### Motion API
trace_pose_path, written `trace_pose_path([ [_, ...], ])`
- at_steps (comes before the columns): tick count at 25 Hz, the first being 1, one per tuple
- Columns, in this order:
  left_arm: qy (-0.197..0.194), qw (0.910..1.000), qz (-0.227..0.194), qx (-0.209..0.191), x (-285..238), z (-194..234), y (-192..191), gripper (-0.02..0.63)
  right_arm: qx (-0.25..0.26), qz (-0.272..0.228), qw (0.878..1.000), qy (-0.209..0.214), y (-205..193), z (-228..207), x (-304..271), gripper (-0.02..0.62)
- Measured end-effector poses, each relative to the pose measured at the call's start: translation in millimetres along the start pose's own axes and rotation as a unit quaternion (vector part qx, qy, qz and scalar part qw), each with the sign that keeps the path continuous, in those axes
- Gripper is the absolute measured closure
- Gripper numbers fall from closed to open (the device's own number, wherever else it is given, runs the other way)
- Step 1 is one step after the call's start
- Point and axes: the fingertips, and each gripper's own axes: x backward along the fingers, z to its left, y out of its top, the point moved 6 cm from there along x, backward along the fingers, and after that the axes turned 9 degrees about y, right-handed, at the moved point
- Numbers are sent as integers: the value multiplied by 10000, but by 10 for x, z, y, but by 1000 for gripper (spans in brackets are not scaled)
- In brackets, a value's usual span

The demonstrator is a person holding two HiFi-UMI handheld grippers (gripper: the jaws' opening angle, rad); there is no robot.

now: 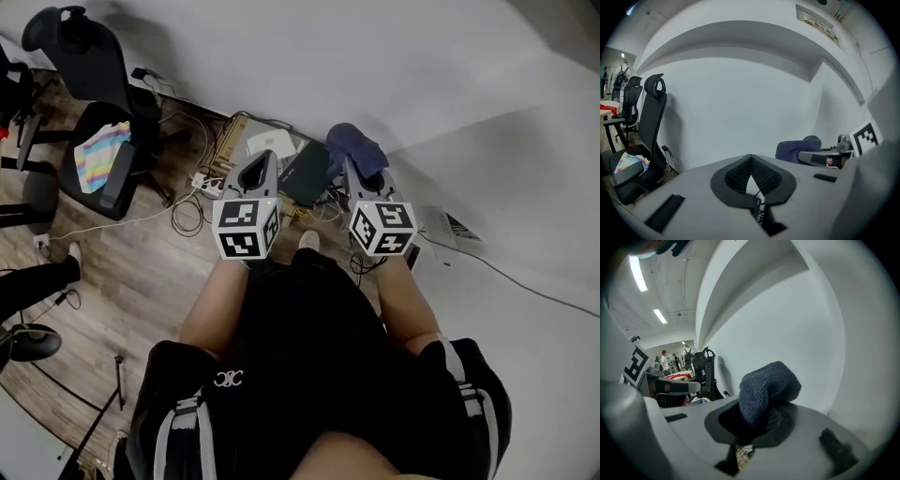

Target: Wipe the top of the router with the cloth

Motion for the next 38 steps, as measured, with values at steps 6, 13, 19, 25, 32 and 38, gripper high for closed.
trace_pose_path([
  [6, 203, 9992, 290, 192, -93, 41, -280, 595, -169, 546, 9974, 431, -314, -68, -256, 551],
  [13, 424, 9957, 708, 422, -232, 201, -718, 595, -147, 1256, 9884, 840, -743, -35, -560, 551],
  [19, 512, 9898, 1128, 706, -404, 410, -1364, 595, -159, 1853, 9780, 946, -1266, -47, -863, 551],
  [25, 480, 9830, 1463, 1002, -639, 567, -1980, 595, -130, 2394, 9637, 1172, -1778, -117, -1202, 551],
  [32, 527, 9752, 1781, 1203, -1062, 845, -2738, 595, 35, 3319, 9314, 1492, -2515, -195, -1816, 551],
  [38, 381, 9696, 2046, 1286, -1304, 1008, -3214, 595, 317, 4009, 9000, 1678, -3112, -256, -2160, 551],
])
